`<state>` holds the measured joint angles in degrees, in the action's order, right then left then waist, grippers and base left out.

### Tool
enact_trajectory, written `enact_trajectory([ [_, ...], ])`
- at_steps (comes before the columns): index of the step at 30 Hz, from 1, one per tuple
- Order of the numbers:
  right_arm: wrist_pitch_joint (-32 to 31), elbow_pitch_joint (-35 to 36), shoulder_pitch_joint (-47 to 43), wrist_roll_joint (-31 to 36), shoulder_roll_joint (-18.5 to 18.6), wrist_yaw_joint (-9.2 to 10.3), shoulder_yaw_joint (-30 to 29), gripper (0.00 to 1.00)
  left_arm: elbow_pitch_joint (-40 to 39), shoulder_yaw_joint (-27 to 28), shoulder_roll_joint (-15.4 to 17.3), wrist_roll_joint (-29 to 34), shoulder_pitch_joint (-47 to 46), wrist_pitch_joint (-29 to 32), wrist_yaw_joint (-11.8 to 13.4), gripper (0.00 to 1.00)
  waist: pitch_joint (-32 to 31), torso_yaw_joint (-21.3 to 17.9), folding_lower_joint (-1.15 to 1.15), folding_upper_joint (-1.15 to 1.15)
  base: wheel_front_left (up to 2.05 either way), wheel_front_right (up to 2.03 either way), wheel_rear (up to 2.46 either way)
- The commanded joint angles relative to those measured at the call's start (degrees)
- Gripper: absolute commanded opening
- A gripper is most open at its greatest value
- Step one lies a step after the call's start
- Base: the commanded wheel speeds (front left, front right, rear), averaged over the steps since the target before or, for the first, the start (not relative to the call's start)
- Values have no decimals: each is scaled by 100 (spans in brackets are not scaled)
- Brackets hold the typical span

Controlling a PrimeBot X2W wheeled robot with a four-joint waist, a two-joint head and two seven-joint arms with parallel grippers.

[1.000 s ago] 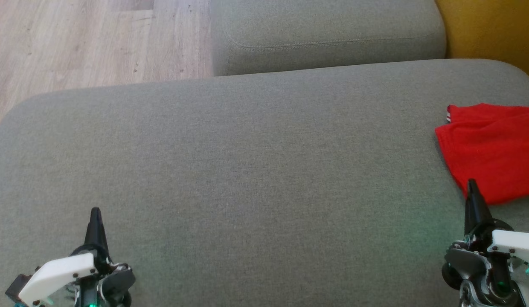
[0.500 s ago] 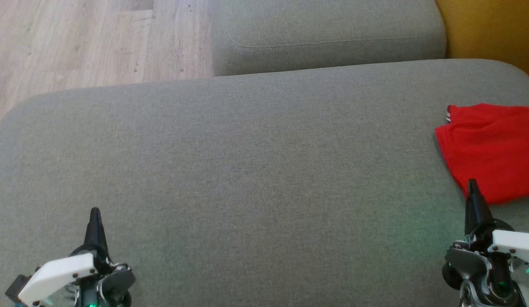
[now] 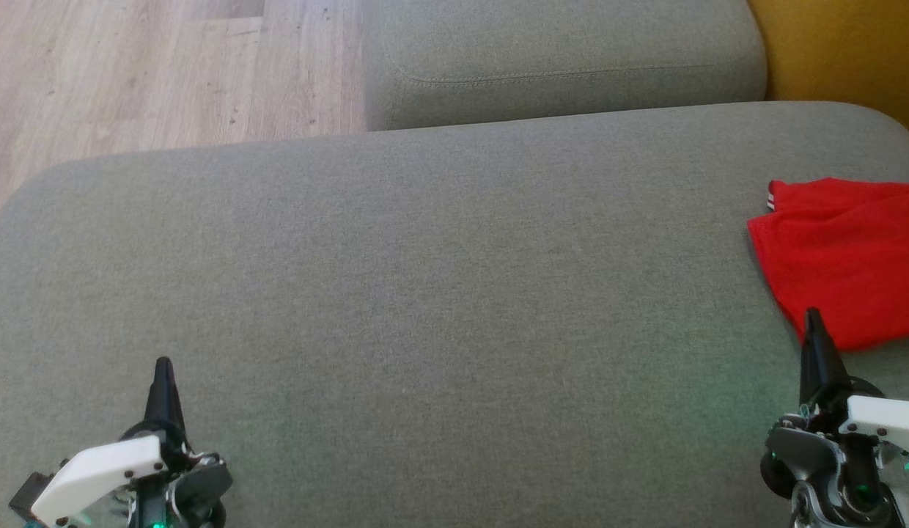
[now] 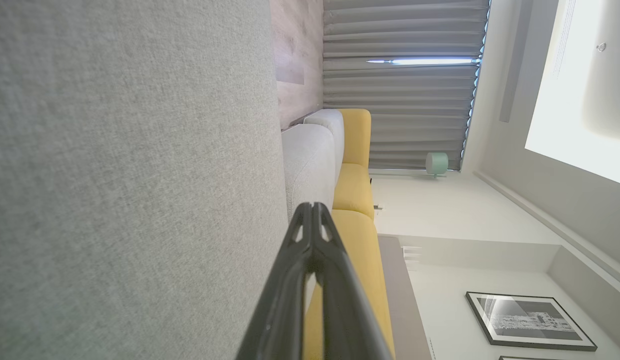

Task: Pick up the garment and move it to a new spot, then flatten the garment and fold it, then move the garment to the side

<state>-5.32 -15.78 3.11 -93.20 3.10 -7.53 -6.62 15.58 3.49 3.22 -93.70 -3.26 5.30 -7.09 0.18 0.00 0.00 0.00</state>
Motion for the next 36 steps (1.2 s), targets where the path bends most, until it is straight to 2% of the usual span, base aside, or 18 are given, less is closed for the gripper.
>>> enact_trajectory([
  [1, -46, 181, 299, 31, 42, 4, 97, 0, -158, 199, 42, 67, -283, 35, -40, 0, 0, 0, 0, 0, 0, 0, 0],
  [36, -75, 179, 303, 62, 17, 4, 61, 0, -157, 241, 13, 102, -287, 68, -40, 0, 0, 0, 0, 0, 0, 0, 0],
])
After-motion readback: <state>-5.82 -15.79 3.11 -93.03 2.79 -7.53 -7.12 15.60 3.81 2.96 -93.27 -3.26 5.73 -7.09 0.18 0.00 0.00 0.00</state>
